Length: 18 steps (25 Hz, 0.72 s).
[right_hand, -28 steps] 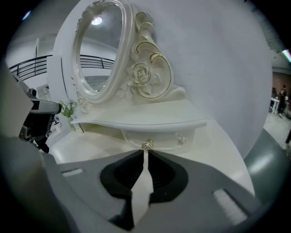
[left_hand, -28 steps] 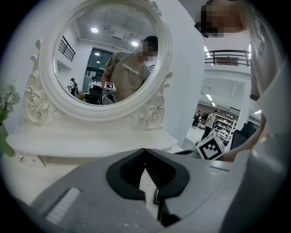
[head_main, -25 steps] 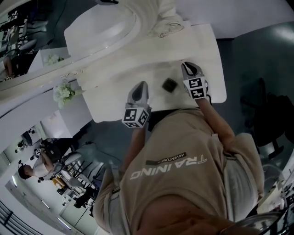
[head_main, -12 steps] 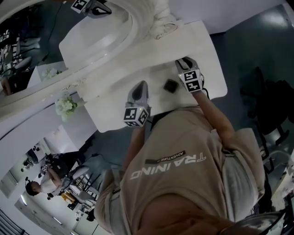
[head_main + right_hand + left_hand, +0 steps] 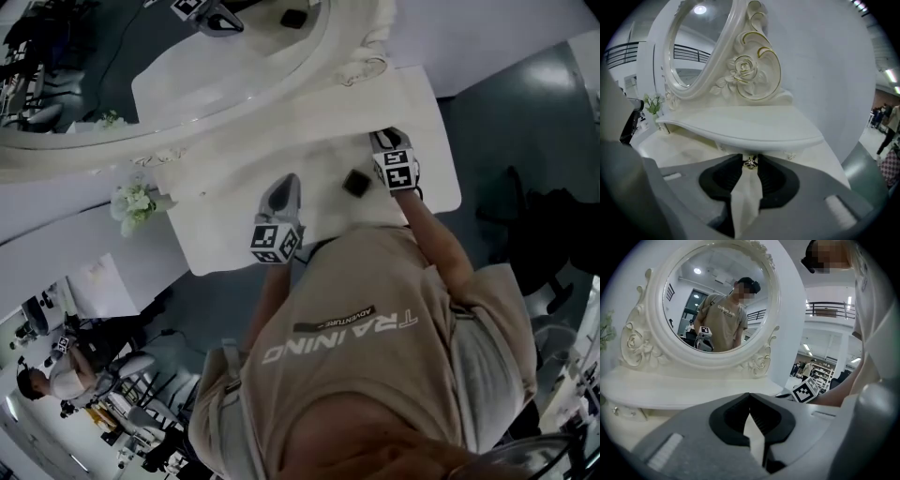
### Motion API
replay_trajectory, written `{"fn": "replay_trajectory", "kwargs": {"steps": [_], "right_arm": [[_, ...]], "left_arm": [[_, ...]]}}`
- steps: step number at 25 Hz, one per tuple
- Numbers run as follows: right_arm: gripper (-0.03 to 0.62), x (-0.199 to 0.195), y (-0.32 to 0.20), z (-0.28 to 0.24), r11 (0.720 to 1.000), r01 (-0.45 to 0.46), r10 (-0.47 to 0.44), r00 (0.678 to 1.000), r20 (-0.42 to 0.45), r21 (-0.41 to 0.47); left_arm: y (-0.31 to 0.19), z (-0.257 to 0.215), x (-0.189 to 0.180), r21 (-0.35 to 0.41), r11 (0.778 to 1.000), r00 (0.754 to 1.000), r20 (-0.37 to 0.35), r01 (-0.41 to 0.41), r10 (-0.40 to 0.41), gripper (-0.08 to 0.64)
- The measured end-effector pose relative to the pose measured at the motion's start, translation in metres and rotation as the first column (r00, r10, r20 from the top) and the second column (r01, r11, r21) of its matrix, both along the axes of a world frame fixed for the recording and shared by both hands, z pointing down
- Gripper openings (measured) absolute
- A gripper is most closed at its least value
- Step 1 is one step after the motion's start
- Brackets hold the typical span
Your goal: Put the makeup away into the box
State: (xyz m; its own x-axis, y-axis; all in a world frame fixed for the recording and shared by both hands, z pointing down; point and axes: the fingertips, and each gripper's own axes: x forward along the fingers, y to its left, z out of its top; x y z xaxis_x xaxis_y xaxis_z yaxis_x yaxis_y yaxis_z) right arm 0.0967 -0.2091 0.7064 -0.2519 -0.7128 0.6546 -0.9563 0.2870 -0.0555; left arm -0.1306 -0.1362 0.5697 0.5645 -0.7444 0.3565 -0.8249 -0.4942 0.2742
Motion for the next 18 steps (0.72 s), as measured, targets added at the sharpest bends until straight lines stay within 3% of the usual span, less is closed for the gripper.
{"fn": "replay_trajectory", "kwargs": {"steps": [5, 9, 18], "right_arm": [[0.107, -0.023, 0.011, -0.001, 0.996, -0.07, 0.075, 0.994, 0.085, -0.057], [0.107, -0.004, 0.009, -0.008, 0.998, -0.032, 0.033, 0.999, 0.025, -0.063], [0.107, -0.013, 0.049, -0.003, 0.994, -0.034, 0.036, 0.999, 0.021, -0.107]], "left_arm": [[0.008, 0.007, -0.047, -0.018, 1.0, 1.0, 0.006, 0.026, -0.026, 0.0], [0.004, 0.004, -0.035, 0.011, 0.997, 0.996, -0.045, 0.077, -0.077, 0.0], [0.008, -0.005, -0.061, 0.027, 0.996, 0.994, -0.062, 0.089, -0.088, 0.0]]}}
